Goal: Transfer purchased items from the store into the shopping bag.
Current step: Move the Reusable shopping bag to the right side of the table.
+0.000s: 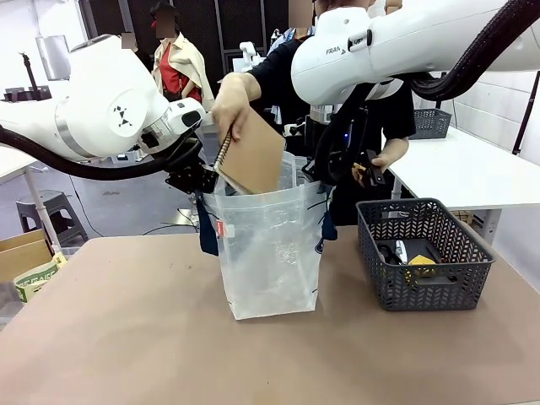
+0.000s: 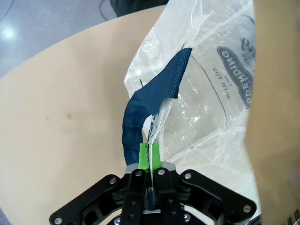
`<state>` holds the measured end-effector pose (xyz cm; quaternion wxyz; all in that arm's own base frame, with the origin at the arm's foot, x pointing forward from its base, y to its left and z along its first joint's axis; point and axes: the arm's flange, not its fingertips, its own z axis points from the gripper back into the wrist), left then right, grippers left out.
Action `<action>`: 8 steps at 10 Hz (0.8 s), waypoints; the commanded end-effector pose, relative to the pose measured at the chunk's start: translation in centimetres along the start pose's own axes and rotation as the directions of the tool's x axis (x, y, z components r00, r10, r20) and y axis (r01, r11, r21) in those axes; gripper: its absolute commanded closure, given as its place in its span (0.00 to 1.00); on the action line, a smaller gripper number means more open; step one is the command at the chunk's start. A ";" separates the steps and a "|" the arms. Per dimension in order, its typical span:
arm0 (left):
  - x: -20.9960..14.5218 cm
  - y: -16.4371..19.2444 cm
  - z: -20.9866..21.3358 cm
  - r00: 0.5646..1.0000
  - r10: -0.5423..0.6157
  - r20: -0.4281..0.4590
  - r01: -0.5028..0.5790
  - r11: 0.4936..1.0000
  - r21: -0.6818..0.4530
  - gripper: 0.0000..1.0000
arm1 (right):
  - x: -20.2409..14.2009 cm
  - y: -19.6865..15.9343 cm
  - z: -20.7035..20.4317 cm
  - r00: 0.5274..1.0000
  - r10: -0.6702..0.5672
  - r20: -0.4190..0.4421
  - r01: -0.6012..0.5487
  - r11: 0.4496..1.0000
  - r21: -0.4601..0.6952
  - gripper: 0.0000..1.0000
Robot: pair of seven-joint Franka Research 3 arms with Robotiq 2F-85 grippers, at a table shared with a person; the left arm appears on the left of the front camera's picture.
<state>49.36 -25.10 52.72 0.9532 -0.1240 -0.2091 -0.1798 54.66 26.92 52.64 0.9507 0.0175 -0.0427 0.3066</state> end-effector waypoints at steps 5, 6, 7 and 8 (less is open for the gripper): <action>0.0 0.1 0.2 1.000 0.001 0.005 -0.001 1.000 0.001 1.00 | 0.0 -0.1 0.0 1.000 -0.001 0.000 0.001 1.000 -0.001 1.00; 0.0 0.1 0.2 1.000 0.001 0.005 -0.001 1.000 0.001 1.00 | 0.0 -0.1 0.0 1.000 -0.001 0.000 0.001 1.000 -0.001 1.00; 0.0 0.1 0.2 1.000 0.001 0.005 -0.001 1.000 0.001 1.00 | 0.0 -0.1 0.0 1.000 -0.001 0.000 0.001 1.000 -0.001 1.00; 0.0 0.1 0.2 1.000 0.001 0.005 -0.001 1.000 0.001 1.00 | 0.0 -0.1 0.0 1.000 -0.001 0.000 0.001 1.000 -0.001 1.00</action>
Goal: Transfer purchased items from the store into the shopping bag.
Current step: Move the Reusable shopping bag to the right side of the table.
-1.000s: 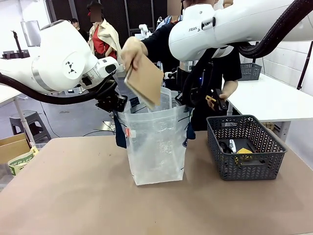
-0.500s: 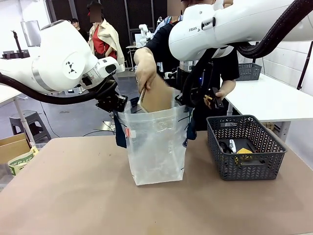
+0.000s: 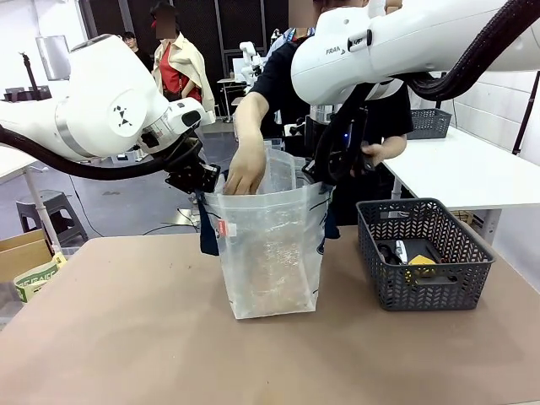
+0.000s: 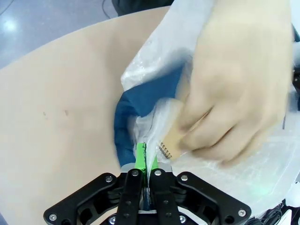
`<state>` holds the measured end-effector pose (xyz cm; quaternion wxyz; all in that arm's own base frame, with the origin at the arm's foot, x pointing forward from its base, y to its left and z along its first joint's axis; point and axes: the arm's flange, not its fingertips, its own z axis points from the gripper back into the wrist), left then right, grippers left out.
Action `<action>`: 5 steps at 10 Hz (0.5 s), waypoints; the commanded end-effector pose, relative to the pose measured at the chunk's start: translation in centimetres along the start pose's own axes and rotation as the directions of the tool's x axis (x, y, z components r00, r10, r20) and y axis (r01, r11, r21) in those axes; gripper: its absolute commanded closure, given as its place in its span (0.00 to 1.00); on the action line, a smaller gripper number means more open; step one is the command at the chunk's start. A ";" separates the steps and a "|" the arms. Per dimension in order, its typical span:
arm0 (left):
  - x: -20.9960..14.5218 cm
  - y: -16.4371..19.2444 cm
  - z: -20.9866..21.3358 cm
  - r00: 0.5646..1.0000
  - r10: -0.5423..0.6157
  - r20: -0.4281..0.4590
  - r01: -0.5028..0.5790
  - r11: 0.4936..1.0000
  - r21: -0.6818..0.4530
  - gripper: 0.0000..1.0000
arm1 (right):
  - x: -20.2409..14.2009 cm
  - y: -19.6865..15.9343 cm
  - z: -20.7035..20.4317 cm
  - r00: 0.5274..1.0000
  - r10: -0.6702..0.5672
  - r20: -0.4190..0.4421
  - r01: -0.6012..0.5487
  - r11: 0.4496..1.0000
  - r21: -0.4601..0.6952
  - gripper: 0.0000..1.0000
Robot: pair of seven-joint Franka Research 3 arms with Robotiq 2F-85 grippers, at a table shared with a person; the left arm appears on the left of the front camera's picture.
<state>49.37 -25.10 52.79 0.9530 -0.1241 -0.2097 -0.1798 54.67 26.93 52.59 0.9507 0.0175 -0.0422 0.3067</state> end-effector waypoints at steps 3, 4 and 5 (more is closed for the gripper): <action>0.0 0.1 0.2 1.000 0.001 0.003 -0.001 1.000 0.002 1.00 | 0.0 -0.1 0.0 1.000 -0.001 0.001 0.001 1.000 -0.001 1.00; 0.0 0.1 0.2 1.000 0.001 0.003 -0.001 1.000 0.002 1.00 | 0.0 -0.1 0.0 1.000 -0.001 0.001 0.001 1.000 -0.001 1.00; 0.0 0.1 0.2 1.000 0.001 0.003 -0.001 1.000 0.002 1.00 | 0.0 -0.1 0.0 1.000 -0.001 0.001 0.001 1.000 -0.001 1.00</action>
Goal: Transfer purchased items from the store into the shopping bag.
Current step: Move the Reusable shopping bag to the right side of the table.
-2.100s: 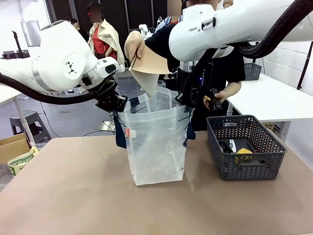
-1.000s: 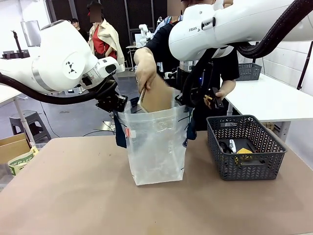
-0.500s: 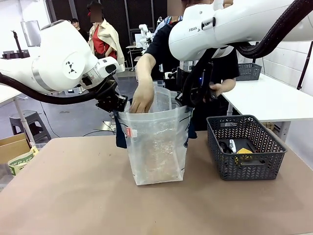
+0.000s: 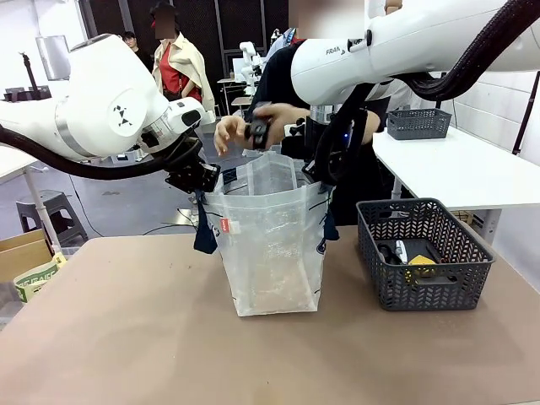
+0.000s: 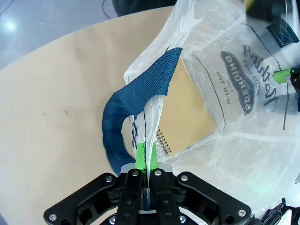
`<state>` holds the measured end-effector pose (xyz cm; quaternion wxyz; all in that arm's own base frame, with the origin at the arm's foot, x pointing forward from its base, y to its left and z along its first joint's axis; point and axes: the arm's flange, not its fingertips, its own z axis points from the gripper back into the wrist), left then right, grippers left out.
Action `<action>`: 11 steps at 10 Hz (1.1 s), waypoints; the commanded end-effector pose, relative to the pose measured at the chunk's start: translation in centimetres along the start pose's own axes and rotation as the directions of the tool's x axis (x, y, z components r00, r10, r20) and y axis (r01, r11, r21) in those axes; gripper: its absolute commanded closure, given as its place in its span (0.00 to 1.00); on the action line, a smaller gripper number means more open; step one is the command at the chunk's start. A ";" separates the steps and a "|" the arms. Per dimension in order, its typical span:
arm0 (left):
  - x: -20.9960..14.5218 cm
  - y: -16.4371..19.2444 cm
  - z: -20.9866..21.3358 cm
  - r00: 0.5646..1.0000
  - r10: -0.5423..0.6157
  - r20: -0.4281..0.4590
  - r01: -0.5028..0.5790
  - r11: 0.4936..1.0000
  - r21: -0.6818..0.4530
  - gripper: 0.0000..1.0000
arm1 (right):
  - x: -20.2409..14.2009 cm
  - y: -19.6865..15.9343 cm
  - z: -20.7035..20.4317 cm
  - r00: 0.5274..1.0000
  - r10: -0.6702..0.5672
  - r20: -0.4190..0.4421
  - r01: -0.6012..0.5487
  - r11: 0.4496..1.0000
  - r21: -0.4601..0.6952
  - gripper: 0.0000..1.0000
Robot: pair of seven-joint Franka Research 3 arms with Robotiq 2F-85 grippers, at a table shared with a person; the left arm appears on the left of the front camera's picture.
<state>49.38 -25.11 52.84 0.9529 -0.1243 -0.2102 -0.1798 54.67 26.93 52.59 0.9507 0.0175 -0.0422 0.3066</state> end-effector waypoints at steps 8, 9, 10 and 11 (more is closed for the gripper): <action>0.0 0.1 0.1 1.000 0.001 0.002 -0.001 1.000 0.002 1.00 | 0.0 -0.1 0.0 1.000 -0.001 0.001 0.001 1.000 -0.001 1.00; 0.0 0.1 0.1 1.000 0.001 0.002 -0.001 1.000 0.002 1.00 | 0.0 -0.1 0.0 1.000 -0.001 0.001 0.001 1.000 -0.001 1.00; 0.0 0.1 0.1 1.000 0.001 0.002 -0.001 1.000 0.002 1.00 | 0.0 -0.1 0.0 1.000 -0.001 0.001 0.001 1.000 -0.001 1.00; 0.0 0.1 0.1 1.000 0.001 0.002 -0.001 1.000 0.002 1.00 | 0.0 -0.1 0.0 1.000 -0.001 0.001 0.001 1.000 -0.001 1.00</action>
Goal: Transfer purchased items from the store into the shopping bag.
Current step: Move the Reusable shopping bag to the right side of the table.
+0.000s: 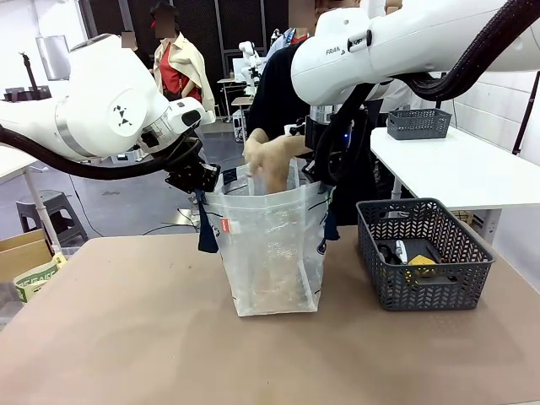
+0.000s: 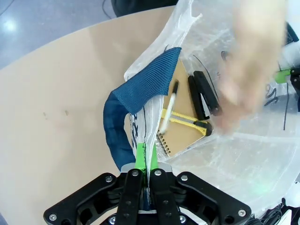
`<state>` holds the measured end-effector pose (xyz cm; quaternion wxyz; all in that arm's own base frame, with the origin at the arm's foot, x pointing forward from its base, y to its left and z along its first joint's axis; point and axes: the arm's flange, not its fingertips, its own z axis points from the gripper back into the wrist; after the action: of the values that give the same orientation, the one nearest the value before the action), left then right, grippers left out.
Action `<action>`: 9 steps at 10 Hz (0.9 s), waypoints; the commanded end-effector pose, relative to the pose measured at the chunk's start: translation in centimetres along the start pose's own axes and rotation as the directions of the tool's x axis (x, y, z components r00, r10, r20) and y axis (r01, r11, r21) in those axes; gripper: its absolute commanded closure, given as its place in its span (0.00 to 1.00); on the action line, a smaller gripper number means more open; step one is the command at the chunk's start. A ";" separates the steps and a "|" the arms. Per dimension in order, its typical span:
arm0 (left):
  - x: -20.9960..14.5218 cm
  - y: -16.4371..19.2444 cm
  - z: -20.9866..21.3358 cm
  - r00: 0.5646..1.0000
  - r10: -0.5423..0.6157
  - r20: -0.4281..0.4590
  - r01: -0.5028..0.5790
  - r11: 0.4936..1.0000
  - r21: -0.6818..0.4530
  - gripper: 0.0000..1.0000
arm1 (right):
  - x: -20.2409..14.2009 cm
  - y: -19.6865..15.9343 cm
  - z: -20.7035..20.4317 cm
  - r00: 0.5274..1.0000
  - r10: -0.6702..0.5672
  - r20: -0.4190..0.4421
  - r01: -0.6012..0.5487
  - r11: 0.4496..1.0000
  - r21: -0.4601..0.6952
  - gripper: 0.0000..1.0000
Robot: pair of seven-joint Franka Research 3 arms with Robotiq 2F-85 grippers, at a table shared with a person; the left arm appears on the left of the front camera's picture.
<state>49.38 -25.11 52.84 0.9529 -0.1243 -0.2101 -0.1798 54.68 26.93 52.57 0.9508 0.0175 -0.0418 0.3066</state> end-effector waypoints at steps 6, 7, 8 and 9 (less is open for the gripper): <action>0.0 0.1 0.1 1.000 0.001 0.002 -0.001 1.000 0.002 1.00 | 0.0 -0.1 0.0 1.000 -0.001 0.002 0.001 1.000 -0.002 1.00; 0.0 0.1 0.1 1.000 0.001 0.002 -0.001 1.000 0.002 1.00 | 0.0 -0.1 0.0 1.000 -0.001 0.002 0.001 1.000 -0.002 1.00; 0.0 0.1 0.1 1.000 0.001 0.002 -0.001 1.000 0.002 1.00 | 0.0 -0.1 0.0 1.000 -0.001 0.002 0.001 1.000 -0.002 1.00; 0.0 0.1 0.1 1.000 0.001 0.002 -0.001 1.000 0.002 1.00 | 0.0 -0.1 0.0 1.000 -0.001 0.002 0.001 1.000 -0.002 1.00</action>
<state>49.38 -25.11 52.84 0.9529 -0.1243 -0.2101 -0.1798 54.68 26.93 52.57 0.9507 0.0175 -0.0418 0.3066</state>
